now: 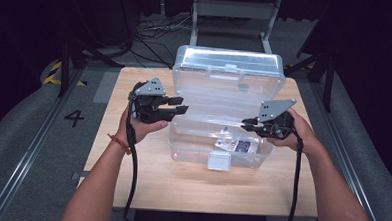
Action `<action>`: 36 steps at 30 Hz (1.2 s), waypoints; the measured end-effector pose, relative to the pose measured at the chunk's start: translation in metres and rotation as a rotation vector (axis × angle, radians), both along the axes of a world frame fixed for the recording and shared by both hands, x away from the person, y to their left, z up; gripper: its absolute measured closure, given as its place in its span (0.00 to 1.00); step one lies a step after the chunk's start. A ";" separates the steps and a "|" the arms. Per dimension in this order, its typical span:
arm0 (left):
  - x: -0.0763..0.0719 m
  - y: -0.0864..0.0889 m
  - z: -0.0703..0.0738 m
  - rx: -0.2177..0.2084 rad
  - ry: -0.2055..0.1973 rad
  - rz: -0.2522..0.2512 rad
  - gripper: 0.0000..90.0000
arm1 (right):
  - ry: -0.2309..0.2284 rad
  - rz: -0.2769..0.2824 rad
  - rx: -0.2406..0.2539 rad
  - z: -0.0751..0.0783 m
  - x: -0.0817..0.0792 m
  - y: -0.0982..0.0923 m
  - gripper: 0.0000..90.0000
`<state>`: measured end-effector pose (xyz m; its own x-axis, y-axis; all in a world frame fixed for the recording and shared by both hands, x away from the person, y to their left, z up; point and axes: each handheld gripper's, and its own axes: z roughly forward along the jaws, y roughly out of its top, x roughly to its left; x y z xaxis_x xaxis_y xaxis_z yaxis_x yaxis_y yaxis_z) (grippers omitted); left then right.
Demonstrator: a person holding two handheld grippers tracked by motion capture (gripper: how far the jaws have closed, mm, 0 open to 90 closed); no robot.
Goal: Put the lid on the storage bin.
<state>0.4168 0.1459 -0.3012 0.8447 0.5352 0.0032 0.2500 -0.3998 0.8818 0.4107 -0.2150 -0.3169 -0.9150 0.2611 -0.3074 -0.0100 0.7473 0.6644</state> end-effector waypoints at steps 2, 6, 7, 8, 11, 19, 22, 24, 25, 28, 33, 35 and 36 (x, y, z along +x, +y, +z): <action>0.005 -0.001 0.001 0.020 -0.011 0.035 0.76 | -0.005 0.000 0.004 -0.001 0.000 0.000 0.90; 0.015 -0.003 0.003 0.034 -0.029 0.078 0.85 | -0.006 -0.004 0.010 -0.002 -0.001 -0.001 0.90; 0.017 -0.003 0.004 0.043 -0.039 0.096 0.89 | -0.006 -0.004 0.010 -0.002 -0.002 -0.001 0.90; 0.020 -0.003 0.005 0.044 -0.045 0.099 0.91 | -0.005 -0.002 0.010 -0.002 -0.002 -0.001 0.90; 0.025 -0.004 0.007 0.039 -0.049 0.118 0.96 | -0.008 0.001 0.007 -0.003 -0.003 -0.001 0.90; 0.031 -0.002 0.004 0.027 -0.046 0.136 0.99 | -0.009 0.001 0.002 -0.006 -0.007 -0.001 0.90; 0.031 -0.002 0.004 0.036 -0.044 0.140 0.99 | -0.007 0.004 -0.003 -0.007 -0.009 -0.001 0.90; 0.031 -0.001 0.003 0.040 -0.049 0.144 0.99 | -0.007 0.007 -0.008 -0.009 -0.011 -0.001 0.90; 0.032 0.000 0.003 0.041 -0.049 0.142 0.99 | -0.004 0.010 -0.011 -0.009 -0.011 -0.001 0.90; 0.030 -0.001 0.001 0.046 -0.042 0.140 0.99 | -0.003 0.008 -0.008 -0.011 -0.013 -0.002 0.90; 0.029 0.000 0.000 0.051 -0.045 0.127 0.99 | -0.006 0.006 -0.018 -0.013 -0.015 -0.004 0.89; 0.028 0.000 0.000 0.056 -0.040 0.125 0.99 | -0.010 0.003 -0.025 -0.013 -0.016 -0.004 0.89; 0.028 0.000 -0.001 0.063 -0.042 0.125 0.99 | -0.011 0.001 -0.029 -0.013 -0.017 -0.005 0.89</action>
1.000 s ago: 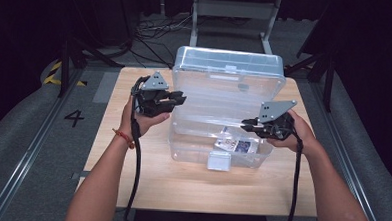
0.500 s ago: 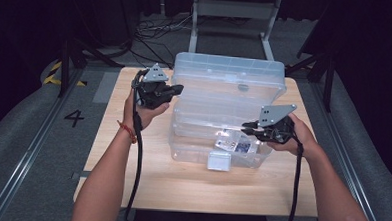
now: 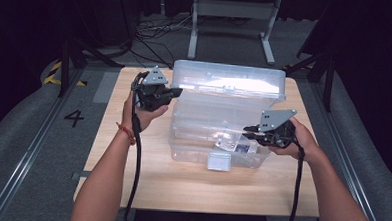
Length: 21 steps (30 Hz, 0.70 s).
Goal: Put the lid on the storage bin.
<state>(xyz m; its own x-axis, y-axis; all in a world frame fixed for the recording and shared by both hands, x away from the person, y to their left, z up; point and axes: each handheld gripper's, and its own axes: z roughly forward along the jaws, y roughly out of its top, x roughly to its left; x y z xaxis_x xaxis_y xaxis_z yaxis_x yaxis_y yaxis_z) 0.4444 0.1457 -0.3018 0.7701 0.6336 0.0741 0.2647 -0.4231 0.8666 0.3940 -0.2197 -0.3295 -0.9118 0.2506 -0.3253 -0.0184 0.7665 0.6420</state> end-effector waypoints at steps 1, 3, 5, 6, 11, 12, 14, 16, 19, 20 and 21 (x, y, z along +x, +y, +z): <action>-0.001 0.000 0.000 0.006 0.000 0.001 0.99 | -0.002 -0.004 -0.008 0.000 -0.001 -0.001 0.89; -0.002 0.000 0.000 0.011 -0.001 -0.003 0.99 | -0.004 -0.010 -0.009 -0.001 -0.003 -0.004 0.89; -0.002 0.000 -0.001 0.014 0.001 -0.010 0.99 | -0.007 -0.016 -0.008 -0.001 -0.005 -0.008 0.89; -0.002 0.000 -0.001 0.018 0.003 -0.012 0.99 | -0.009 -0.019 -0.007 -0.001 -0.005 -0.009 0.89; -0.005 -0.001 -0.002 0.038 0.003 -0.018 0.99 | -0.016 -0.036 -0.002 -0.001 -0.010 -0.018 0.90; -0.006 -0.001 -0.003 0.033 0.009 -0.024 1.00 | -0.016 -0.039 0.002 -0.001 -0.011 -0.020 0.90; -0.007 -0.001 -0.004 0.037 0.004 -0.020 1.00 | -0.017 -0.041 0.000 -0.001 -0.012 -0.022 0.90; -0.008 -0.001 -0.004 0.035 0.007 -0.025 1.00 | -0.025 -0.046 0.003 -0.001 -0.015 -0.027 0.91; -0.010 -0.001 -0.006 0.040 0.007 -0.032 1.00 | -0.028 -0.055 0.008 -0.002 -0.017 -0.031 0.91; -0.012 0.000 -0.007 0.039 0.009 -0.031 1.00 | -0.032 -0.058 0.007 -0.003 -0.019 -0.032 0.91; -0.012 0.000 -0.008 0.038 0.009 -0.036 0.99 | -0.034 -0.060 0.008 -0.003 -0.019 -0.034 0.91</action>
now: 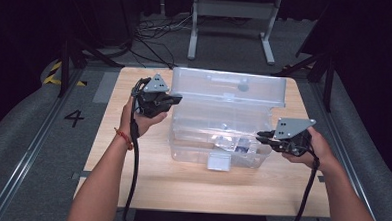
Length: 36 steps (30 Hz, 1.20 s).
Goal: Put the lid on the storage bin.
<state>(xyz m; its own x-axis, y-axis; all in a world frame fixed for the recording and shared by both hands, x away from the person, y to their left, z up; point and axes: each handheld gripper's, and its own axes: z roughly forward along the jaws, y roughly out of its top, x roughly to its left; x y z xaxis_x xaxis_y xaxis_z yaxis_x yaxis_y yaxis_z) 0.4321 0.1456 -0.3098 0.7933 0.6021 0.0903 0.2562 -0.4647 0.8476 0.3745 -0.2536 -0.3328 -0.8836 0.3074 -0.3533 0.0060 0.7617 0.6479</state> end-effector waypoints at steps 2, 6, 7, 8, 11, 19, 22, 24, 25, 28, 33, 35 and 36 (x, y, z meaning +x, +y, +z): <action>-0.001 0.000 -0.001 0.003 0.000 -0.002 1.00 | 0.000 -0.005 0.001 -0.001 -0.002 -0.002 0.91; -0.005 0.001 -0.004 0.004 0.000 -0.009 1.00 | -0.008 -0.011 -0.001 -0.002 -0.004 -0.006 0.92; -0.005 0.001 -0.005 0.002 0.002 -0.012 1.00 | -0.006 -0.014 0.000 -0.002 -0.005 -0.007 0.92; -0.006 0.001 -0.006 0.002 0.004 -0.016 1.00 | -0.004 -0.017 -0.001 -0.002 -0.006 -0.008 0.92; -0.008 0.002 -0.008 0.010 0.004 -0.022 1.00 | -0.006 -0.016 -0.004 -0.003 -0.008 -0.009 0.92; -0.015 0.002 -0.014 0.033 -0.012 -0.019 1.00 | -0.005 -0.035 0.020 -0.002 -0.015 -0.019 0.94; -0.018 0.002 -0.018 0.028 -0.005 -0.027 1.00 | -0.003 -0.040 0.022 -0.003 -0.018 -0.022 0.94; -0.019 0.002 -0.020 0.032 -0.004 -0.033 1.00 | -0.006 -0.047 0.022 -0.004 -0.019 -0.023 0.94; -0.020 0.003 -0.021 0.030 -0.003 -0.032 1.00 | -0.002 -0.042 0.028 -0.004 -0.019 -0.024 0.94; -0.021 0.003 -0.023 0.032 0.004 -0.039 1.00 | -0.002 -0.045 0.032 -0.003 -0.020 -0.026 0.94; -0.025 0.003 -0.027 0.037 0.006 -0.041 1.00 | 0.007 -0.057 0.022 -0.007 -0.023 -0.031 0.94; -0.026 0.004 -0.028 0.039 0.014 -0.041 1.00 | 0.012 -0.065 0.028 -0.008 -0.024 -0.034 0.94; -0.026 0.004 -0.028 0.038 0.012 -0.044 1.00 | 0.015 -0.062 0.028 -0.009 -0.024 -0.035 0.94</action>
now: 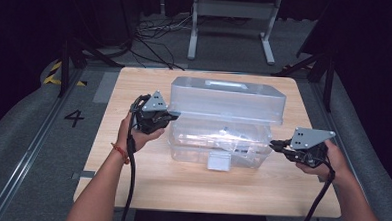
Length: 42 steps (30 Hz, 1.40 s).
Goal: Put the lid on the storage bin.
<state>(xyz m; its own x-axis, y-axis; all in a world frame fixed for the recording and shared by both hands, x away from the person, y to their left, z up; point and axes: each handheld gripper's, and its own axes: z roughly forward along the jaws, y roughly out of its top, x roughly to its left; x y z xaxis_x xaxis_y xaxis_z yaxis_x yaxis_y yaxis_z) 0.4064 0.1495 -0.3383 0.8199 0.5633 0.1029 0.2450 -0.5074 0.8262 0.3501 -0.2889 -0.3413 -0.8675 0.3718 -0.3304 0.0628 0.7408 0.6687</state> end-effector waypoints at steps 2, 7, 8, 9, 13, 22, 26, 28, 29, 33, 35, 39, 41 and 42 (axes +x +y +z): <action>-0.001 0.000 -0.001 0.005 0.004 -0.002 1.00 | -0.001 -0.010 0.010 -0.001 -0.001 -0.003 0.94; -0.004 0.000 -0.005 0.010 0.016 -0.005 1.00 | 0.009 -0.016 0.011 -0.006 -0.003 -0.007 0.94; -0.004 0.000 -0.005 0.014 0.012 -0.007 1.00 | 0.012 -0.018 0.013 -0.008 -0.004 -0.008 0.94; -0.005 0.000 -0.007 0.011 0.014 -0.008 1.00 | 0.014 -0.020 0.015 -0.008 -0.004 -0.008 0.93; -0.006 0.001 -0.009 0.025 0.018 -0.012 1.00 | 0.024 -0.032 0.024 -0.013 -0.005 -0.013 0.93; -0.011 0.001 -0.014 0.003 0.035 -0.019 1.00 | 0.046 -0.036 0.041 -0.020 -0.008 -0.019 0.92; -0.009 0.003 -0.014 -0.037 0.062 -0.035 1.00 | 0.051 -0.036 0.052 -0.023 -0.008 -0.019 0.92; -0.009 0.004 -0.014 -0.075 0.079 -0.048 1.00 | 0.058 -0.040 0.060 -0.024 -0.008 -0.020 0.92; -0.009 0.004 -0.014 -0.077 0.072 -0.054 1.00 | 0.057 -0.041 0.061 -0.025 -0.008 -0.020 0.92; -0.009 0.004 -0.015 -0.087 0.078 -0.059 0.99 | 0.057 -0.041 0.062 -0.026 -0.008 -0.020 0.91; -0.008 0.006 -0.015 -0.091 0.098 -0.075 0.99 | 0.063 -0.036 0.072 -0.026 -0.008 -0.020 0.91; -0.005 0.007 -0.013 -0.101 0.135 -0.114 0.99 | 0.066 -0.030 0.075 -0.026 -0.008 -0.020 0.91; -0.006 0.006 -0.012 -0.084 0.146 -0.110 0.99 | 0.069 -0.028 0.077 -0.027 -0.008 -0.019 0.91; -0.006 0.005 -0.012 -0.082 0.158 -0.107 0.99 | 0.069 -0.028 0.075 -0.028 -0.007 -0.019 0.91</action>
